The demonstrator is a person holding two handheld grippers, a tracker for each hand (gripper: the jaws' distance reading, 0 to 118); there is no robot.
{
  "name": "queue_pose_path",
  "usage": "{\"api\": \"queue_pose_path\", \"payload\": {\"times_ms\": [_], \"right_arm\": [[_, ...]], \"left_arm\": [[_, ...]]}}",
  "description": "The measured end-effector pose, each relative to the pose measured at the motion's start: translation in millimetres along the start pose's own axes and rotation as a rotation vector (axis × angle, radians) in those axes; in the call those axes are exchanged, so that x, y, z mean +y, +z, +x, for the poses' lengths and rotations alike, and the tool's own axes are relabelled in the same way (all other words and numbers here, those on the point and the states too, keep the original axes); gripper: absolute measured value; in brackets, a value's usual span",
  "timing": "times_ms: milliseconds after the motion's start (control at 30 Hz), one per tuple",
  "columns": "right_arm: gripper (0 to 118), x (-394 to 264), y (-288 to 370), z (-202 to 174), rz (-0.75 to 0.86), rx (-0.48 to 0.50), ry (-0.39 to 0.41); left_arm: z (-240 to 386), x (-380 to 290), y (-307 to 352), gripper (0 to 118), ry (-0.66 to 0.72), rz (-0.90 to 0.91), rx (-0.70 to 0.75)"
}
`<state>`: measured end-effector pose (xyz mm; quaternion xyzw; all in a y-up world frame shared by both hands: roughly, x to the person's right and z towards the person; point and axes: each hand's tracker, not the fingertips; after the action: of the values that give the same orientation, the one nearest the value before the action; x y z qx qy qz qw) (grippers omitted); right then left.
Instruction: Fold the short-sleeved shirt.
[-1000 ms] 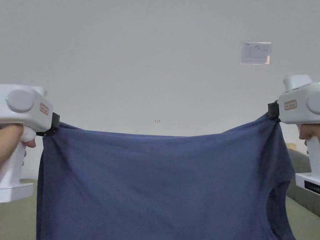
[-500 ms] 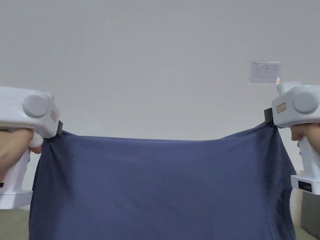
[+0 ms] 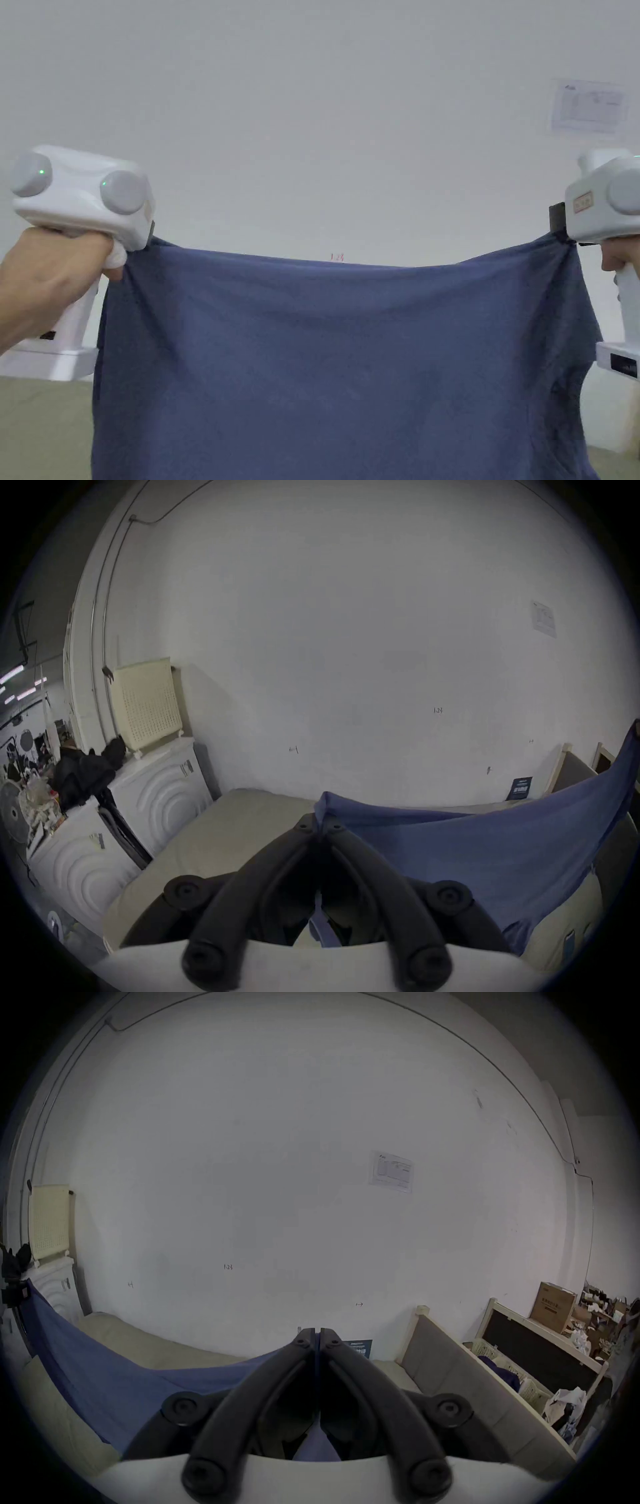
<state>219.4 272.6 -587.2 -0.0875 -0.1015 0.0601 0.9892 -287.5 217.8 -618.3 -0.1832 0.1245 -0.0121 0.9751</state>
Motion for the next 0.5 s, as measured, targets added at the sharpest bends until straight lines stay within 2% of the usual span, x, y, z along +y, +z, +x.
{"api": "queue_pose_path", "payload": {"times_ms": [100, 200, 267, 367, 400, 433, 467, 500], "right_arm": [[0, -16.0, -9.9, -4.3, -0.033, 0.002, 0.01], [0, -69.2, -27.9, -10.7, -0.096, 0.0, 0.052], [0, -106.3, -27.8, -11.8, -0.15, 0.019, 0.048], [0, -163.9, -15.3, -12.8, -0.221, 0.048, 0.051], [0, -183.7, -8.5, -14.8, -0.275, 0.057, 0.083], [0, -205.5, 3.5, -14.8, -0.284, 0.088, 0.066], [0, -223.8, 13.2, -15.9, -0.327, 0.101, 0.094], [0, -245.3, 27.9, -14.8, -0.328, 0.134, 0.071]], "left_arm": [[7.1, -22.5, -23.8, 1, -0.04, -0.023, 0.021], [12.6, -56.7, -48.9, 1, -0.075, -0.08, 0.002], [12.8, -85.8, -59.5, 1, -0.067, -0.116, -0.003], [8.6, -137.0, -66.9, 1, -0.057, -0.171, -0.027], [6.5, -153.7, -65.0, 1, -0.083, -0.204, -0.03], [4.2, -175.1, -60.6, 1, -0.097, -0.228, -0.045], [1.1, -196.4, -54.0, 1, -0.118, -0.244, -0.056], [-3.7, -220.0, -42.4, 1, -0.115, -0.239, -0.049]]}}
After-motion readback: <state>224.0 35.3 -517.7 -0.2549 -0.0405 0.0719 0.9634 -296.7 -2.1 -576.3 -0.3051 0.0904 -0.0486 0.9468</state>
